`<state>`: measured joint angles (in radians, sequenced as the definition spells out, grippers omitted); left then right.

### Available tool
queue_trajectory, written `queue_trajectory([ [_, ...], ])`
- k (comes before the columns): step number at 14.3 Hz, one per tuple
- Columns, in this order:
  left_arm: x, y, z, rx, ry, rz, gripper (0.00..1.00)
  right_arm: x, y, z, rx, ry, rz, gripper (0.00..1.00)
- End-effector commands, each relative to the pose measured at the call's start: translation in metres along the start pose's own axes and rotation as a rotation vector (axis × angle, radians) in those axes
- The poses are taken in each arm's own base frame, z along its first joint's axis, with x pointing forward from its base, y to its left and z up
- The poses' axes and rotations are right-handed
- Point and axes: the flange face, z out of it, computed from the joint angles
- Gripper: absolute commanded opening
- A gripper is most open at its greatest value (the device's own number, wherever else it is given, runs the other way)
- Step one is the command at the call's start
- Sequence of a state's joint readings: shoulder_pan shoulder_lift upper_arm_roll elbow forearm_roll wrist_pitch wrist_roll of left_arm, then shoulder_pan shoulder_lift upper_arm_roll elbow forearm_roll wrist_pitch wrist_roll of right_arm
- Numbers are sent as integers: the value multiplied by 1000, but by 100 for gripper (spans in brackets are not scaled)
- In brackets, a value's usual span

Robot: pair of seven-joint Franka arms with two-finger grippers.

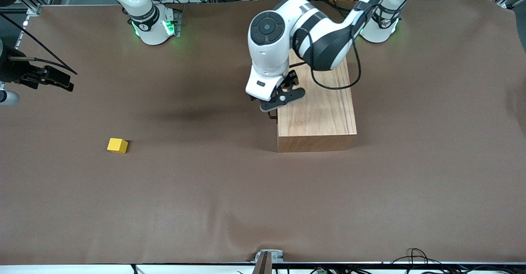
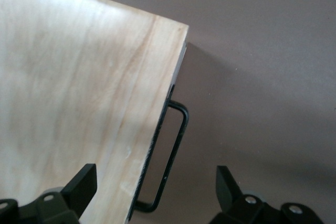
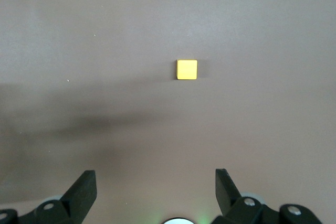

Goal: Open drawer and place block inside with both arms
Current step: 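Move the left gripper over the box toward the black drawer handle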

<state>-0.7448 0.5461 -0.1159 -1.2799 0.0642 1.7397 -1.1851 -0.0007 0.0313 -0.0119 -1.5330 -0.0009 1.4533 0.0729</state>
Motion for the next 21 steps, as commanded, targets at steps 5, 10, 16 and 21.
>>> queue_trajectory([
  [5, -20, 31, 31, 8, 59, 1, 100, -1, 4, -2, -18, 2, 18, 100],
  [10, -32, 44, 56, 16, 64, 19, 100, -1, 3, -1, -17, 0, 16, 100],
  [16, -37, 50, 80, 40, 84, 47, 100, 6, 3, 3, -17, 16, 18, 100],
  [21, -52, 53, 89, 76, 111, 95, 100, 7, 4, 6, -17, 14, 19, 100],
])
